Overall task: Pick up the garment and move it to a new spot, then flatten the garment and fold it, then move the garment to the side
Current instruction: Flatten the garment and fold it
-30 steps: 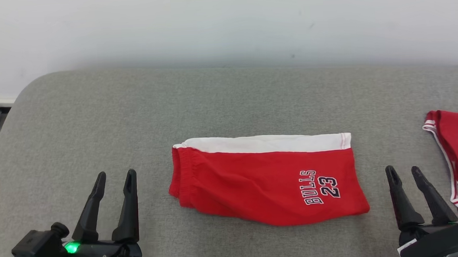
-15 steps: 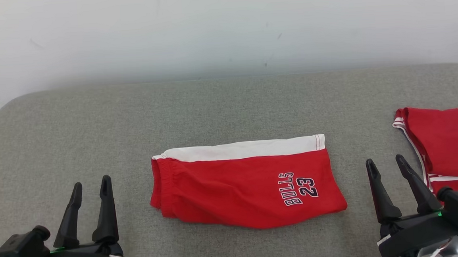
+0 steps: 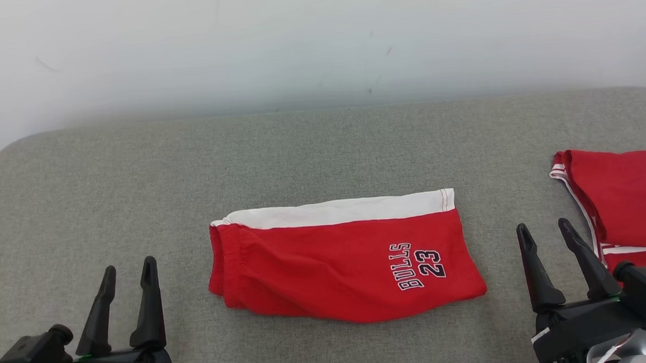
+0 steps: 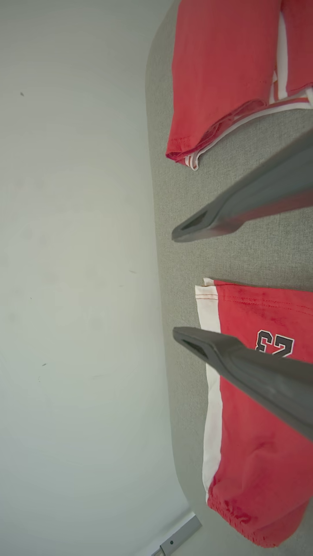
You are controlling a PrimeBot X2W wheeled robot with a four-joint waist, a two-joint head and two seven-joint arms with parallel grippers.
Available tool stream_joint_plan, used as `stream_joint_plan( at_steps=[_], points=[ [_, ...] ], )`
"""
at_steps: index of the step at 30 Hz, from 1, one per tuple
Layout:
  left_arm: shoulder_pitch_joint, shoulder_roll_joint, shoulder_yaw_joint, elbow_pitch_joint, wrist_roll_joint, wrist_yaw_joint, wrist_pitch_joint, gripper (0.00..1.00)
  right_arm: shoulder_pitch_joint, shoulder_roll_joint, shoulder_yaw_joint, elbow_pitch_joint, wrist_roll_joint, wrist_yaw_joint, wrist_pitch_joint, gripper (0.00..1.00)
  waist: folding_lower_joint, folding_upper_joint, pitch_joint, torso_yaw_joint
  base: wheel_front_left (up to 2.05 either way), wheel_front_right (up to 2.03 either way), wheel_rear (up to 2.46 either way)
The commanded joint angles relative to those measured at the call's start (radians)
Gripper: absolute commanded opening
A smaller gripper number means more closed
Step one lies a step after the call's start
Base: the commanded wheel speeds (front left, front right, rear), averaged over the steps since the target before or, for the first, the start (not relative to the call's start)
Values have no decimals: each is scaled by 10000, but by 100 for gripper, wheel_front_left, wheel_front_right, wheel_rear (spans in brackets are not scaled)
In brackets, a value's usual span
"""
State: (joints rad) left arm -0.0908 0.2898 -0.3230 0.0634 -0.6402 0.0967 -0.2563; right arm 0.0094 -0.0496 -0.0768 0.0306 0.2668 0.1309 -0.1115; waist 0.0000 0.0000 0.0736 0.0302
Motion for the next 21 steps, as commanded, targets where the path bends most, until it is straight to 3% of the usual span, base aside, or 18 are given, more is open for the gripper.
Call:
stream_joint_plan(
  at_steps=[1,9,21],
  points=[
    [-78,31,81,-49,127,32,-56,100,-113,-23,-13,16,57,-5,-20,100,0,0,18,13,0,0,0],
    [-141,-7,40,-357,227,144,-68,100,-221,-25,-156,28,63,-5,-16,100,0,0,173,85,0,0,0],
    [-212,26,-38,-561,274,220,-24,100,-771,-28,-442,-520,-157,-5,1024,100,0,0,317,168,0,0,0]
  ],
)
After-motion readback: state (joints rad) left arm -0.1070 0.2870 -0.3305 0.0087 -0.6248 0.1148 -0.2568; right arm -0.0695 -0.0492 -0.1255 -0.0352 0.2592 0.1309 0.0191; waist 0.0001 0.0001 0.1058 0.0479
